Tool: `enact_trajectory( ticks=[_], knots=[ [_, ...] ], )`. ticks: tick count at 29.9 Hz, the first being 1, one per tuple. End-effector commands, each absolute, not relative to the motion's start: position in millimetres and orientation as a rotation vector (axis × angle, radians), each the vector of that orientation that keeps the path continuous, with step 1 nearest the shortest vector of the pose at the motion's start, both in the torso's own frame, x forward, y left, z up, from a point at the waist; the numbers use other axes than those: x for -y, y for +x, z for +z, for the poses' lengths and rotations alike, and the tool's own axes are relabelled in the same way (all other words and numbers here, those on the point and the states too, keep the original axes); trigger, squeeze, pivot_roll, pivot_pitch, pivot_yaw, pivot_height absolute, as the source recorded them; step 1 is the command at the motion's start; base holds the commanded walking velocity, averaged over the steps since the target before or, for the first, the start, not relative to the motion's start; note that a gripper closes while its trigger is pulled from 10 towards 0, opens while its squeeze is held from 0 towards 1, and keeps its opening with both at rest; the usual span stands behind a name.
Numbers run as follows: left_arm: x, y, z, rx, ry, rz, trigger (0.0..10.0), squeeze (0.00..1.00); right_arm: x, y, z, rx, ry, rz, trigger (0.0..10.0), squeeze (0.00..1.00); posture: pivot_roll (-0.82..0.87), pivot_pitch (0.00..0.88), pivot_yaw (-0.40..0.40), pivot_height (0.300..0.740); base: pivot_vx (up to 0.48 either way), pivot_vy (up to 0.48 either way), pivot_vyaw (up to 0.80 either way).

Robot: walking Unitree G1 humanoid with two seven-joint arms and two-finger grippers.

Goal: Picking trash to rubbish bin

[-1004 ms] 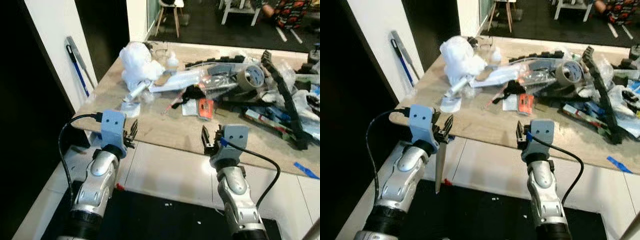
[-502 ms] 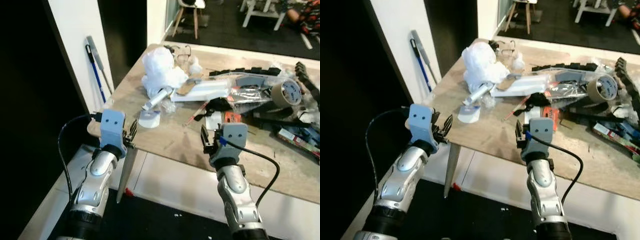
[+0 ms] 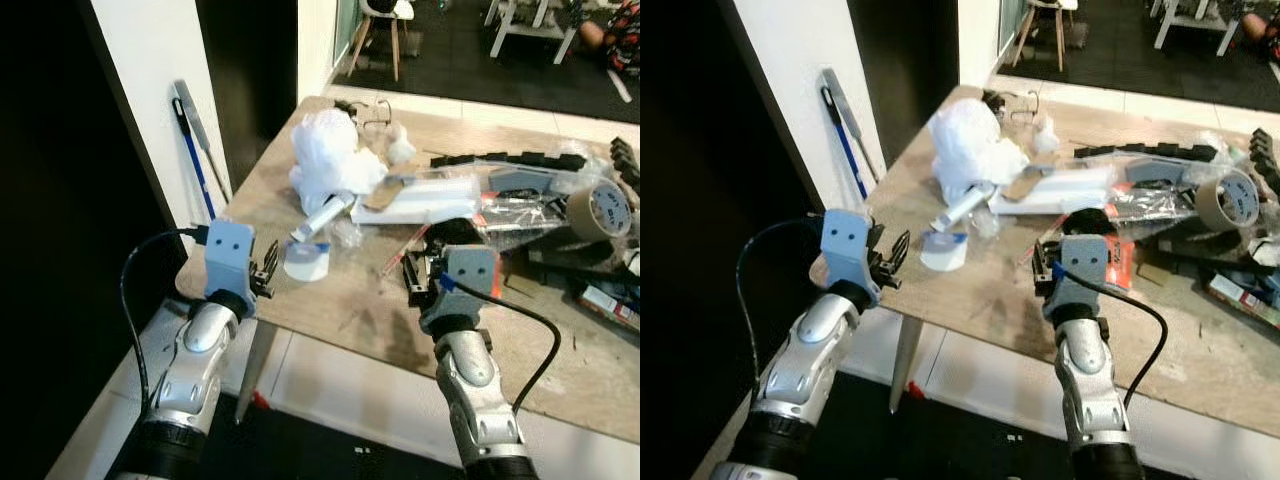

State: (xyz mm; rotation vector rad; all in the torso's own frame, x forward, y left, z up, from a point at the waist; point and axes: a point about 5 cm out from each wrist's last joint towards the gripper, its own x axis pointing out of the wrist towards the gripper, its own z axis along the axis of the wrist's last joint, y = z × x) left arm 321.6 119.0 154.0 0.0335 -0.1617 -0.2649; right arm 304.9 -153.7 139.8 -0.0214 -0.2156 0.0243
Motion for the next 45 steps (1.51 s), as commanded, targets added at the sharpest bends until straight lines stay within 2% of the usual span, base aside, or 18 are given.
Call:
enact_trajectory(
  ticks=[1,14,27,28,29,38,41,45],
  knots=[
    [-122,320,151,0.149,0.037,-0.260,10.0,0.00,152,304,136,0.199,-0.019,0.031,10.0,0.00,-0.07,0.132,0.026,0.740,0.307,0.000,0.00],
    [-123,319,152,0.166,0.028,-0.266,10.0,0.00,145,302,133,0.182,0.035,0.075,10.0,0.00,-0.07,0.133,0.027,0.740,0.307,0.000,0.00],
    [-118,316,153,0.180,0.008,-0.303,10.0,0.00,137,300,129,0.162,0.051,0.134,10.0,0.00,-0.07,0.135,0.026,0.740,0.000,0.000,0.00],
    [-118,316,154,0.180,0.010,-0.305,10.0,0.00,136,299,129,0.165,0.065,0.150,10.0,0.27,-0.07,0.135,0.026,0.740,0.000,0.000,0.00],
    [-118,316,154,0.181,0.010,-0.306,10.0,0.00,134,299,130,0.170,0.069,0.162,10.0,1.00,-0.07,0.135,0.027,0.740,0.000,0.000,0.00],
    [-118,317,155,0.185,0.009,-0.309,10.0,0.00,125,299,125,0.156,-0.021,0.241,10.0,1.00,-0.07,0.139,0.030,0.740,0.000,0.000,0.00],
    [-114,316,155,0.191,0.019,-0.340,10.0,0.00,126,305,121,0.133,-0.035,0.233,10.0,1.00,-0.07,0.139,0.030,0.740,0.000,0.000,0.00],
    [-105,311,150,0.167,0.053,-0.467,10.0,0.00,128,316,118,0.105,-0.088,0.232,10.0,1.00,-0.07,0.137,0.031,0.740,0.000,0.000,0.00]
  ],
)
